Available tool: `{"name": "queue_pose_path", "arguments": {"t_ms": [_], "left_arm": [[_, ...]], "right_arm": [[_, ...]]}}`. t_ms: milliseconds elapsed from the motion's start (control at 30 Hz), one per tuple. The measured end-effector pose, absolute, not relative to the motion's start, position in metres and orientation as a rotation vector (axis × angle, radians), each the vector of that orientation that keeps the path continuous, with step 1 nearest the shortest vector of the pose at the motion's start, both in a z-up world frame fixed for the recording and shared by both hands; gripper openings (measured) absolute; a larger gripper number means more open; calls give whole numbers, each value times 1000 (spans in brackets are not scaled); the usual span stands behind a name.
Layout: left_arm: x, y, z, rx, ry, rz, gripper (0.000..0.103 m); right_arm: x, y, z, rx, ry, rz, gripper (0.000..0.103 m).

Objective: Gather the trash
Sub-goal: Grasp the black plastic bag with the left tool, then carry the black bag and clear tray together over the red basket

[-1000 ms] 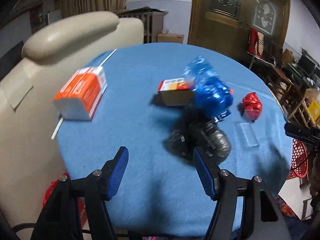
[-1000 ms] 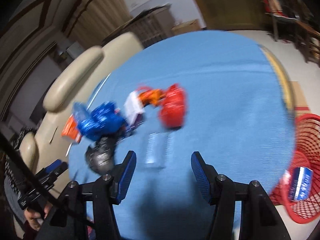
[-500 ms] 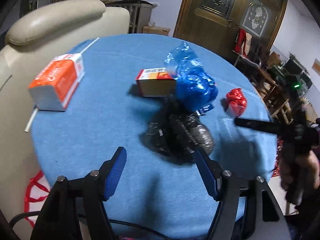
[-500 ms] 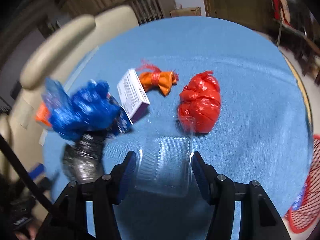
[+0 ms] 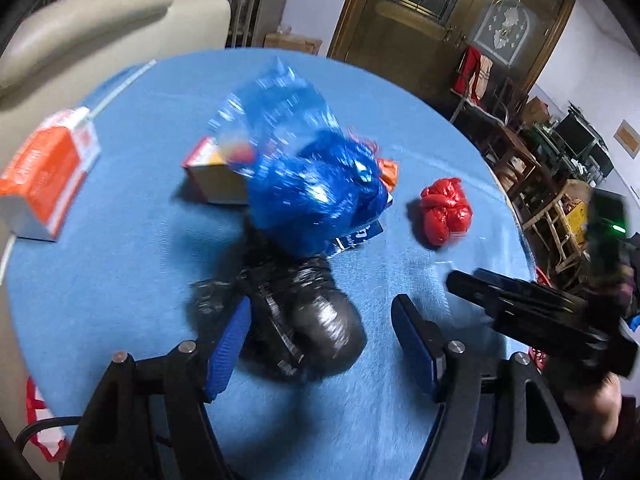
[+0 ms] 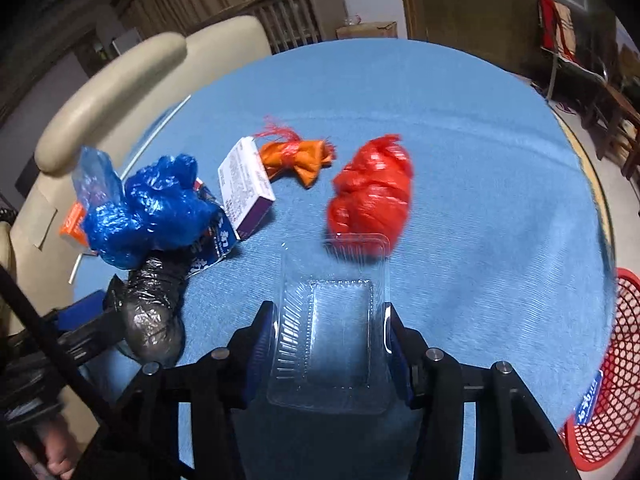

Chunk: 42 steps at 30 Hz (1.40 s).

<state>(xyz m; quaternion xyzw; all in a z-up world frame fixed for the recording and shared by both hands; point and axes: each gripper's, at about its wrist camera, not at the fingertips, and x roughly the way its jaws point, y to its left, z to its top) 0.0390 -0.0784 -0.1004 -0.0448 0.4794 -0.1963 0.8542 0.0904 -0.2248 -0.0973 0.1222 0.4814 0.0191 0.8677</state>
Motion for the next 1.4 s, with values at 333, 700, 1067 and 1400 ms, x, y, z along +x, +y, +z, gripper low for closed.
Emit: {"name": "queue_pose_path", "arguments": {"t_ms": [333,700,1067,1400], "left_arm": [[45,-73,-127,-181,1078,-376,37],[-17,-64,-101,-103,1001,-361,32],[-45,-82,-44,-13,839,-396,32],[-54,-127,-15,95,797,-433,32]], "right_arm": [[60,-241,-76,314,924,86,54],[34,-258,-63,359,846,82,54],[2,-272,-49,377,768,69,54],[-22,-282,-34,353,698,60,54]]}}
